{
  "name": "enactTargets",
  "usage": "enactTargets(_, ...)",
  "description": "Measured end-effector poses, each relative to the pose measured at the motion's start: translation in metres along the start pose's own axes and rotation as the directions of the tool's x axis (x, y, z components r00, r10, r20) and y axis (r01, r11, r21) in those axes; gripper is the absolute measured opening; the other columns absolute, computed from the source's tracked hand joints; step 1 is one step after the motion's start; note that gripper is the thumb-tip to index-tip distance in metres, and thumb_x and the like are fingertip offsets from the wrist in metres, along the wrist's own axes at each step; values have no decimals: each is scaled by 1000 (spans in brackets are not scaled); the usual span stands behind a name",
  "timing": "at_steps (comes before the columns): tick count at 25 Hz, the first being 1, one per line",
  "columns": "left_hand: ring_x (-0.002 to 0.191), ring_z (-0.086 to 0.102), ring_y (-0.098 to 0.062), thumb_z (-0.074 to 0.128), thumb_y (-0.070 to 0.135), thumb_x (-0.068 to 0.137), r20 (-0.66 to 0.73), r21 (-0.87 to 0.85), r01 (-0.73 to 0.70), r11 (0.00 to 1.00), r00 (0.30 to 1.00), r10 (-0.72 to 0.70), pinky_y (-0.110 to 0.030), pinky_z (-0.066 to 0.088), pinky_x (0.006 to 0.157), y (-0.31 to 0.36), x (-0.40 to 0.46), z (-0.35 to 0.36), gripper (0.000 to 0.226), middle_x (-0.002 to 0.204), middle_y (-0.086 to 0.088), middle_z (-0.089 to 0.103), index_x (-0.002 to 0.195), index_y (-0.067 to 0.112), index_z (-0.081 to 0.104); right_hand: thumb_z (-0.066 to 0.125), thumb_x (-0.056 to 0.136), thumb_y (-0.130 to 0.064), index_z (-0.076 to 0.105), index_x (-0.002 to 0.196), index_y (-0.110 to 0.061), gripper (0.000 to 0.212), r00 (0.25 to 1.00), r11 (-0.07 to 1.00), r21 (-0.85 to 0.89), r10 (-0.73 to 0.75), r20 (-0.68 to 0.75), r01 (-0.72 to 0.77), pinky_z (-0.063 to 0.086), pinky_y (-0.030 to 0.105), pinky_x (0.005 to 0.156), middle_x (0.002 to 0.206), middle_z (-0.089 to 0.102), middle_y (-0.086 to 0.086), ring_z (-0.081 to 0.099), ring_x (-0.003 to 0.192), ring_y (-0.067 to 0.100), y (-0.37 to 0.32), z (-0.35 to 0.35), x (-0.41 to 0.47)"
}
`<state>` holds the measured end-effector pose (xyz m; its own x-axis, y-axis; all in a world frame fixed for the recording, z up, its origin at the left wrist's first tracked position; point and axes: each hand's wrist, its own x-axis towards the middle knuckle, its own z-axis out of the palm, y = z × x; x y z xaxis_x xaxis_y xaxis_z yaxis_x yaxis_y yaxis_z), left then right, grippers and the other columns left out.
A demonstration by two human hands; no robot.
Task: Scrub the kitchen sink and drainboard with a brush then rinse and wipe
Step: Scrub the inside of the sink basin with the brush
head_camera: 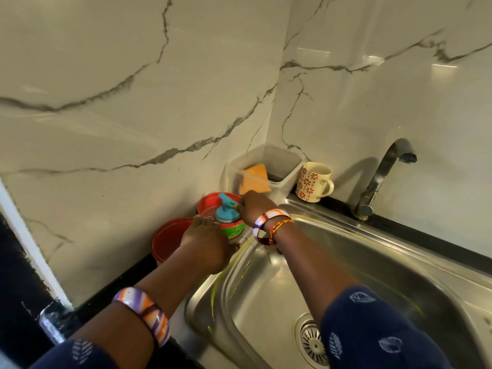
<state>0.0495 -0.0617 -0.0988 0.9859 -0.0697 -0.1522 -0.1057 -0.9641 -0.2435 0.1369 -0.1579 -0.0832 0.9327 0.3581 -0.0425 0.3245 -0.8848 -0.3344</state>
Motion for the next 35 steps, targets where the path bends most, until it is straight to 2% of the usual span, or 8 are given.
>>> enactTargets(6, 137, 30, -28, 22, 40, 101, 15, 86, -65, 994, 998, 63, -40, 17, 114, 2, -1, -6, 48, 145, -12, 39, 139, 17, 39, 42, 98, -20, 55, 125, -1, 35, 992, 979, 167, -115, -41, 121, 40, 30, 82, 124, 58, 21, 53, 115, 34, -10, 10, -13)
enactTargets(12, 136, 29, -30, 19, 49, 97, -23, 45, 166, 985, 986, -165, -39, 18, 114, 17, 0, 4, 64, 146, -18, 34, 142, 5, 32, 49, 95, -24, 57, 128, -12, 36, 932, 885, 360, -183, -314, 295, 38, 22, 78, 109, 66, 2, 59, 99, 17, 64, -8, -77)
enactTargets(17, 145, 5, -28, 32, 48, 95, -258, -156, -23, 988, 966, -19, -37, 5, 117, 73, -2, 0, 73, 156, -18, 7, 147, 3, 10, 46, 94, -37, 38, 140, -34, 46, 992, 985, -167, -64, -110, 45, 45, 36, 94, 131, 57, 3, 54, 119, 26, 170, -28, -156)
enactTargets(20, 146, 1, -25, 36, 45, 96, -161, -246, -115, 962, 984, 77, -35, 5, 117, 103, 9, 2, 71, 157, -14, 2, 148, 6, 6, 32, 100, -36, 28, 145, -32, 45, 998, 812, -582, 58, 10, -42, 46, 33, 88, 124, 57, 7, 59, 110, 27, 237, -35, -209)
enactTargets(25, 145, 1, -30, 31, 41, 97, -185, -75, -90, 993, 980, 75, -39, 7, 117, 92, 42, 18, 69, 156, -18, 1, 147, 3, 5, -19, 68, -72, 50, 117, -30, 94, 934, 800, -527, 356, 33, -287, 38, 30, 70, 66, 40, -1, 60, 93, 27, 295, -36, -219)
enactTargets(28, 145, 2, -31, 28, 41, 98, -204, -72, -106, 992, 975, 90, -39, 10, 117, 78, 60, 21, 67, 156, -18, 0, 147, 2, 5, 10, 97, -49, 39, 132, -33, 47, 995, 812, -584, 76, 66, -24, 44, 33, 74, 94, 58, 12, 61, 99, 30, 294, -9, -170)
enactTargets(30, 145, 2, -30, 22, 44, 99, -184, -58, -138, 989, 975, 125, -37, 9, 117, 71, 70, 22, 68, 156, -19, 0, 147, 1, 4, 9, 98, -38, 37, 140, -23, 52, 1000, 844, -536, -8, 15, 15, 43, 32, 68, 114, 59, 12, 63, 99, 27, 264, 14, -121)
enactTargets(35, 146, 1, -26, -17, 57, 74, -230, -9, -260, 966, 940, 251, -34, 5, 118, 62, 92, 30, 95, 157, -16, 3, 148, 3, 4, 29, 78, -23, 74, 94, -36, 49, 949, 705, -638, -263, 173, 311, 17, 13, 37, 51, 60, 2, 53, 32, 14, 199, 25, -43)
